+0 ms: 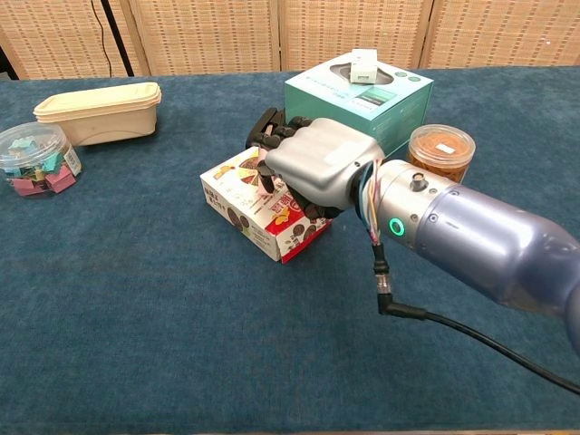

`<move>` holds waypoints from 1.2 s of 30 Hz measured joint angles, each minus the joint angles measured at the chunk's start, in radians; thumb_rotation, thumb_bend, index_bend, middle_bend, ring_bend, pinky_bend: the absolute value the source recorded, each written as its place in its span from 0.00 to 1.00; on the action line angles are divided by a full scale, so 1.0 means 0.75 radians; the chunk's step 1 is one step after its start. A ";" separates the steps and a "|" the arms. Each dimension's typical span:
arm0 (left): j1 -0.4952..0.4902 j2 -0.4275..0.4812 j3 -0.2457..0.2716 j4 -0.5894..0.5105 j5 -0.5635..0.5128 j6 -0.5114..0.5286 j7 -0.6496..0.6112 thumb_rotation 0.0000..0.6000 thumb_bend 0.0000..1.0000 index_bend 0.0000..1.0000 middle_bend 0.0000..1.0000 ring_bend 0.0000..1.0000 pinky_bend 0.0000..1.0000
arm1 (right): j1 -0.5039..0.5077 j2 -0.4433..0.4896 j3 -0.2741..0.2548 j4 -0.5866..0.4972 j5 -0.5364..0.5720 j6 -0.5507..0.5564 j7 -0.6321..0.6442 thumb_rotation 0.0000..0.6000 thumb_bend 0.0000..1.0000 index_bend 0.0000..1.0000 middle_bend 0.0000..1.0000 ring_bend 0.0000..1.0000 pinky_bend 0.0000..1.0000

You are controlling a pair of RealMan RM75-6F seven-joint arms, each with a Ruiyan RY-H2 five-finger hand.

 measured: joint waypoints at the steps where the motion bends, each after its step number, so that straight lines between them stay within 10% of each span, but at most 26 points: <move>1: 0.000 0.000 0.000 0.000 0.001 0.001 -0.001 1.00 0.19 0.00 0.00 0.00 0.00 | -0.003 0.002 -0.002 0.001 -0.004 0.001 0.000 1.00 1.00 0.30 0.00 0.00 0.00; 36: 0.007 0.006 0.002 0.002 0.017 -0.001 -0.019 1.00 0.19 0.00 0.00 0.00 0.00 | -0.004 -0.070 -0.001 0.057 -0.066 -0.003 -0.119 1.00 1.00 0.30 0.00 0.00 0.00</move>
